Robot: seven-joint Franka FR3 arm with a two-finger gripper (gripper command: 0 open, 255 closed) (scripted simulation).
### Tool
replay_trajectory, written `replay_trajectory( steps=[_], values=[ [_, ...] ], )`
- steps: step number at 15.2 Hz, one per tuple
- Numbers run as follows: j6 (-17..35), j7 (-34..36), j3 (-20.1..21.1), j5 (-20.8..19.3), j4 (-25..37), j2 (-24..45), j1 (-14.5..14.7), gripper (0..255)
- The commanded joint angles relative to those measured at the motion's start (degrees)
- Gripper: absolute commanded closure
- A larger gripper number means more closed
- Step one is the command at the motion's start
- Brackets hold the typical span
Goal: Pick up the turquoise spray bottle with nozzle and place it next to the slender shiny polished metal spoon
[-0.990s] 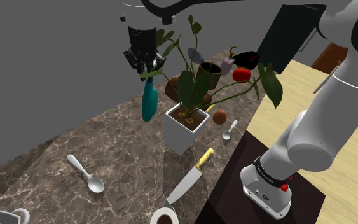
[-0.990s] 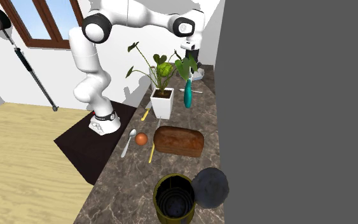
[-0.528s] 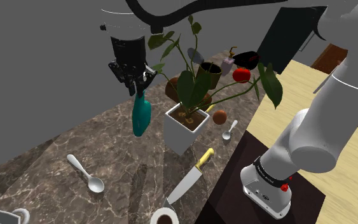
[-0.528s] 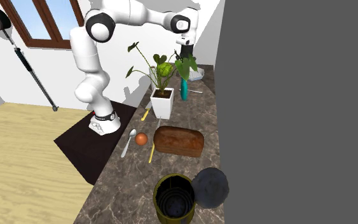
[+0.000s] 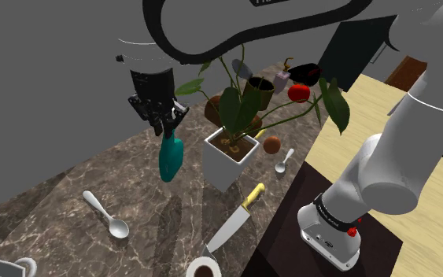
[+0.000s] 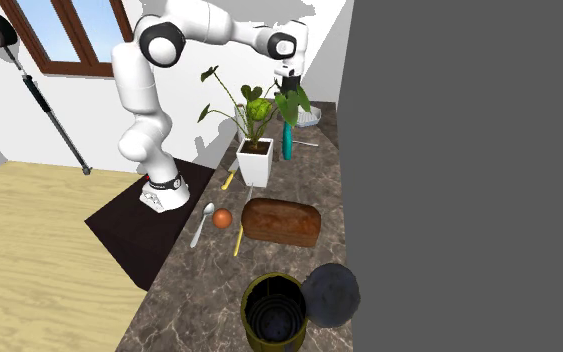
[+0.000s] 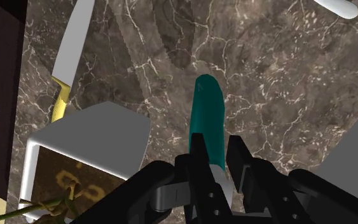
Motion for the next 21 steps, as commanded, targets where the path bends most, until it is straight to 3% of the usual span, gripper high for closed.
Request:
replay_trajectory(
  steps=[1, 7, 14, 15, 21],
  values=[
    [1.5, 0.3, 0.0, -0.3, -1.1, 0.4, 0.1, 255],
    [5.8, 0.9, -0.2, -1.0, -4.4, 1.7, 0.2, 255],
    [5.8, 0.9, -0.2, -1.0, -4.4, 1.7, 0.2, 255],
    [5.8, 0.9, -0.2, -1.0, -4.4, 1.7, 0.2, 0],
    [3.9, 0.8, -0.1, -0.9, -2.7, 1.4, 0.2, 0]
  ],
)
